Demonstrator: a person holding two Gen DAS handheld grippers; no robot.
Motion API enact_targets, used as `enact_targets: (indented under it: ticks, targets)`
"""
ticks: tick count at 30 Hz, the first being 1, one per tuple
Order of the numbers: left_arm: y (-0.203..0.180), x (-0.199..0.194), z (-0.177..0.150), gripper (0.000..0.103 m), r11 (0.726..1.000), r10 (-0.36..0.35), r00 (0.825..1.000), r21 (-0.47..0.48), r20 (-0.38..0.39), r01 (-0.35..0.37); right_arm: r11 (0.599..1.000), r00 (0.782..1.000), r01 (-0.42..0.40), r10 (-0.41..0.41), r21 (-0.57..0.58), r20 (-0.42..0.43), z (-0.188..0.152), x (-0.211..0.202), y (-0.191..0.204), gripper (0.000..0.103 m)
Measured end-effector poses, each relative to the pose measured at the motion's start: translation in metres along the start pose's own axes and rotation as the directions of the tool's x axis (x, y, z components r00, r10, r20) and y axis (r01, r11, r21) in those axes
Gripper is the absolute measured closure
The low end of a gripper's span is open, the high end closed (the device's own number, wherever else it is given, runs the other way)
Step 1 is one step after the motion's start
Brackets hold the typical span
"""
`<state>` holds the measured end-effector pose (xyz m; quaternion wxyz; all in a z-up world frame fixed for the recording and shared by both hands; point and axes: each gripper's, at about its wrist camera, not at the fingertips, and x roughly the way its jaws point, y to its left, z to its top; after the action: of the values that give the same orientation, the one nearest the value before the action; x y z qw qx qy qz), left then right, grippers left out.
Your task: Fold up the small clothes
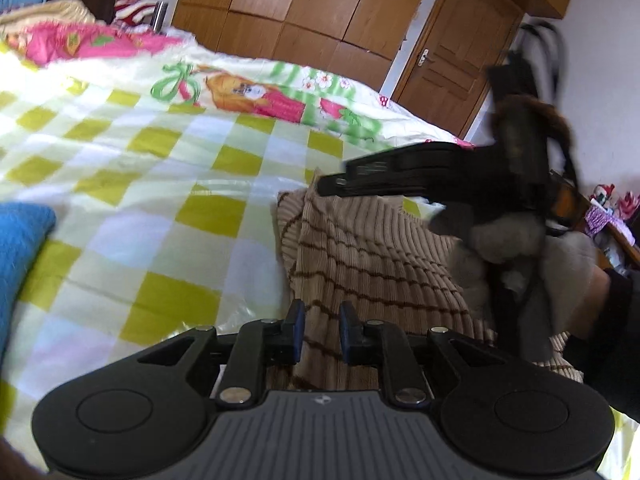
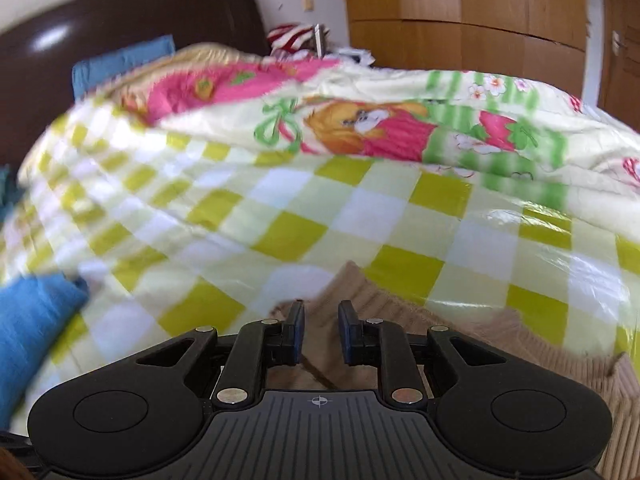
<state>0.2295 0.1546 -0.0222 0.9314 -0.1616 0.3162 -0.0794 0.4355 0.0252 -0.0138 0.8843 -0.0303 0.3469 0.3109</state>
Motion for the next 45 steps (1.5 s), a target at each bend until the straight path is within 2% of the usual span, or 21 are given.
enact_targets:
  ticks: [3, 7, 12, 15, 17, 20, 23, 26, 27, 29, 32, 35, 37, 40, 42, 45]
  targets:
    - [-0.006, -0.002, 0.004, 0.070, 1.000, -0.013, 1.000, 0.015, 0.024, 0.013, 0.996, 0.998, 0.004, -0.009, 0.087, 0.054, -0.014, -0.053, -0.028, 0.081]
    - [-0.015, 0.005, 0.003, 0.063, 0.999, 0.006, 0.999, 0.045, 0.043, -0.008, 0.978, 0.984, 0.130, -0.148, 0.163, 0.103, -0.060, -0.139, -0.073, 0.079]
    - [-0.001, 0.023, -0.010, 0.063, 0.998, 0.055, 0.997, -0.031, -0.062, -0.057, 0.914, 0.945, 0.295, -0.322, 0.279, 0.052, -0.129, -0.217, -0.118, 0.075]
    - [0.002, 0.026, -0.015, 0.063, 0.997, 0.046, 0.993, -0.062, -0.105, -0.053, 0.884, 0.927, 0.341, -0.372, 0.320, 0.041, -0.152, -0.236, -0.133, 0.074]
    - [-0.001, 0.029, -0.015, 0.062, 0.996, 0.075, 0.990, -0.045, -0.119, -0.081, 0.872, 0.932, 0.327, -0.362, 0.365, 0.031, -0.162, -0.236, -0.143, 0.073]
    - [-0.007, 0.033, -0.013, 0.057, 0.993, 0.119, 0.983, -0.007, -0.138, -0.122, 0.858, 0.934, 0.348, -0.353, 0.377, -0.058, -0.173, -0.212, -0.155, 0.073]
    - [-0.013, 0.023, -0.009, 0.058, 0.988, 0.155, 0.979, 0.016, -0.132, -0.154, 0.832, 0.947, 0.302, -0.319, 0.465, -0.044, -0.182, -0.220, -0.170, 0.072]
    - [-0.022, 0.008, -0.001, 0.058, 0.988, 0.157, 0.984, 0.012, -0.088, -0.156, 0.826, 0.948, 0.264, -0.318, 0.498, 0.026, -0.184, -0.241, -0.172, 0.071]
    - [-0.028, 0.004, 0.002, 0.058, 0.988, 0.152, 0.986, 0.022, -0.068, -0.151, 0.822, 0.950, 0.247, -0.310, 0.513, 0.040, -0.185, -0.245, -0.176, 0.070]
    - [-0.044, 0.000, 0.007, 0.058, 0.990, 0.131, 0.991, 0.052, -0.028, -0.129, 0.802, 0.953, 0.219, -0.299, 0.556, 0.056, -0.187, -0.247, -0.186, 0.056]
    - [-0.072, 0.008, 0.009, 0.058, 0.991, 0.073, 0.997, 0.114, -0.001, -0.072, 0.759, 0.966, 0.141, -0.247, 0.636, 0.081, -0.191, -0.238, -0.202, 0.055]
    - [-0.091, 0.029, 0.002, 0.058, 0.990, 0.019, 0.999, 0.139, -0.038, -0.013, 0.745, 0.983, 0.076, -0.166, 0.663, 0.074, -0.191, -0.218, -0.209, 0.055]
    - [-0.096, 0.046, -0.006, 0.058, 0.990, -0.002, 0.997, 0.144, -0.083, 0.014, 0.737, 0.987, 0.057, -0.145, 0.673, 0.075, -0.193, -0.207, -0.211, 0.055]
    - [-0.099, 0.060, -0.018, 0.058, 0.984, 0.015, 0.993, 0.177, -0.118, 0.006, 0.749, 0.990, 0.025, -0.109, 0.662, 0.086, -0.191, -0.205, -0.214, 0.055]
    - [-0.098, 0.057, -0.018, 0.058, 0.985, 0.000, 0.994, 0.172, -0.113, 0.020, 0.750, 0.993, -0.009, -0.074, 0.661, 0.097, -0.194, -0.210, -0.218, 0.055]
    - [-0.095, 0.060, -0.018, 0.058, 0.987, -0.001, 0.992, 0.161, -0.126, 0.022, 0.761, 0.993, -0.020, -0.061, 0.648, 0.103, -0.201, -0.213, -0.218, 0.054]
